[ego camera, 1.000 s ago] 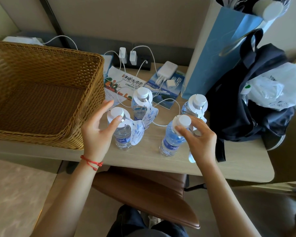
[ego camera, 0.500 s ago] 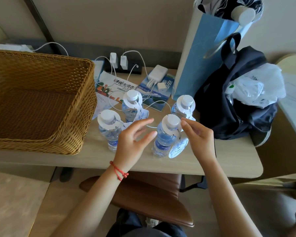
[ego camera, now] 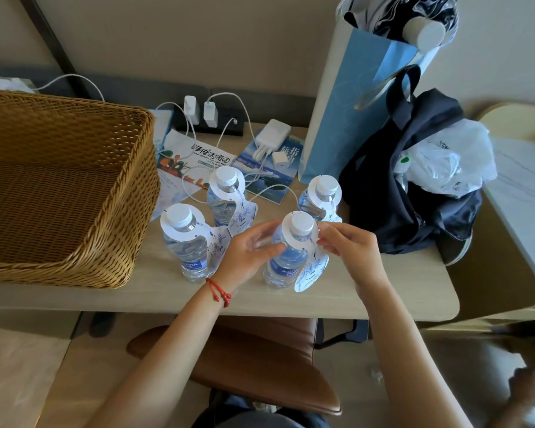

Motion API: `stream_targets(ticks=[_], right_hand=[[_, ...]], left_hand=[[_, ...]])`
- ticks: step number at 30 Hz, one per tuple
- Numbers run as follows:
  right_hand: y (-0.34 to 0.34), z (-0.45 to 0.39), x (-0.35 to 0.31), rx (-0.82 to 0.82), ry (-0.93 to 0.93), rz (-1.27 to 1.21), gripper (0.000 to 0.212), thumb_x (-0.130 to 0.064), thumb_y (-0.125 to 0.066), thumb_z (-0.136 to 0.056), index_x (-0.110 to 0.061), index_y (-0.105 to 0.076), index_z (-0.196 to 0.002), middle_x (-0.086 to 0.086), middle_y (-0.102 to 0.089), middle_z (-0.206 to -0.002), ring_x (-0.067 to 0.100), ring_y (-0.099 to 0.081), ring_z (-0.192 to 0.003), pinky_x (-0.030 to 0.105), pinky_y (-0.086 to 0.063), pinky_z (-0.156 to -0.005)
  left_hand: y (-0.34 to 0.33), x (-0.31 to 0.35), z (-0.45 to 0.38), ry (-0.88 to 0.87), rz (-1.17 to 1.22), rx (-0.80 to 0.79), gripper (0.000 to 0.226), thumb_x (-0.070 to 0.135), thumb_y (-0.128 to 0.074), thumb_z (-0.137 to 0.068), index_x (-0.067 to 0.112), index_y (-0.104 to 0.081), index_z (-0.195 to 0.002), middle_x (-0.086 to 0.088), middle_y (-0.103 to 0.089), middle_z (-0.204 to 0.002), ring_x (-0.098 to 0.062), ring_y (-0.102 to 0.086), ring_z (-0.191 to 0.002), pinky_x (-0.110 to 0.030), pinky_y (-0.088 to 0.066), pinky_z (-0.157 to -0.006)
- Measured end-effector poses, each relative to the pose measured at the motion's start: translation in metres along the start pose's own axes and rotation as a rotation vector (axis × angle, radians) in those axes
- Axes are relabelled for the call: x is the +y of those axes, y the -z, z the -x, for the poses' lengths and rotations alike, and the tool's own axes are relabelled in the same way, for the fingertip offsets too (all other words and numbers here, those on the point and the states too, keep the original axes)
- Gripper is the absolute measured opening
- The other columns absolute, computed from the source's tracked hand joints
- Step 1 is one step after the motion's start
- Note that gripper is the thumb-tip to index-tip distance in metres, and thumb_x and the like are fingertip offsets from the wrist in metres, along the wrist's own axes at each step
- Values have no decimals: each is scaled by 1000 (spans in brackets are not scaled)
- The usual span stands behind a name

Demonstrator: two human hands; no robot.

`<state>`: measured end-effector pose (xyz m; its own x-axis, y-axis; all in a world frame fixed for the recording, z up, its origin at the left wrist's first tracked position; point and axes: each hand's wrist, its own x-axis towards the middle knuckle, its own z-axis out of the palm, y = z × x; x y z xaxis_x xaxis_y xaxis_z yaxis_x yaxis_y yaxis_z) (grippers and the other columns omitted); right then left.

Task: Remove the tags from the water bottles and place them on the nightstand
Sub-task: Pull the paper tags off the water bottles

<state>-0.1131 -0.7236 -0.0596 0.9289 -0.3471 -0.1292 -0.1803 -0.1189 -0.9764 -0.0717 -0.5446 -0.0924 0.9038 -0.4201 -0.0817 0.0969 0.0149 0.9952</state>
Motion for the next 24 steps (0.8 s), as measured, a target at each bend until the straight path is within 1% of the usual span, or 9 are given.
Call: stream_targets(ticks=[2, 8, 12, 15, 20, 24], right_hand=[[0, -2, 0, 2, -33, -3, 14, -21, -67, -83, -24, -73, -70, -12, -68, -62, 0, -60, -60, 13, -49, -61], [-2, -5, 1, -20, -132, -100, 18, -21, -69, -80, -15, -70, -63, -4, -59, -60, 8, -50, -55, 19, -47, -60], [-4, -7, 1, -45, -145, -151, 23, -24, -70, -78, -18, -68, -56, -7, -56, -55, 5, -48, -53, 16, -44, -56], [-4, -8, 1, -60, -130, -148, 27, -25, -69, -79, -18, -66, -52, -8, -53, -51, 5, -47, -52, 16, -43, -56], [-4, -9, 0, -59, -141, -176, 29, -21, -67, -80, -17, -67, -52, -7, -53, -49, 6, -47, -52, 16, -43, -56], [-3, -8, -3, -98, -160, -285, 34, -15, -64, -83, -15, -64, -49, -4, -54, -48, 4, -48, -47, 14, -43, -52]], left_hand=[[1, -3, -2, 12, 31, -29, 41, 1, -61, -82, 23, -53, -116, 10, -59, -115, 13, -57, -99, -6, -44, -78], [0, -11, -6, 38, 74, -61, 37, 1, -57, -85, 29, -53, -110, 15, -58, -111, 16, -56, -97, -2, -41, -77], [-1, -14, -7, 33, 94, -74, 36, 1, -56, -85, 28, -54, -109, 15, -59, -112, 14, -56, -99, -3, -41, -78], [-1, -15, -8, 28, 95, -85, 37, 1, -56, -85, 29, -55, -109, 16, -59, -112, 15, -55, -100, -3, -41, -78], [0, -15, -9, 22, 83, -90, 36, 2, -57, -85, 24, -54, -113, 14, -59, -114, 14, -55, -101, -3, -41, -78], [1, -16, -7, 23, 73, -98, 35, 2, -57, -85, 25, -56, -112, 13, -60, -113, 12, -56, -102, -4, -42, -79]])
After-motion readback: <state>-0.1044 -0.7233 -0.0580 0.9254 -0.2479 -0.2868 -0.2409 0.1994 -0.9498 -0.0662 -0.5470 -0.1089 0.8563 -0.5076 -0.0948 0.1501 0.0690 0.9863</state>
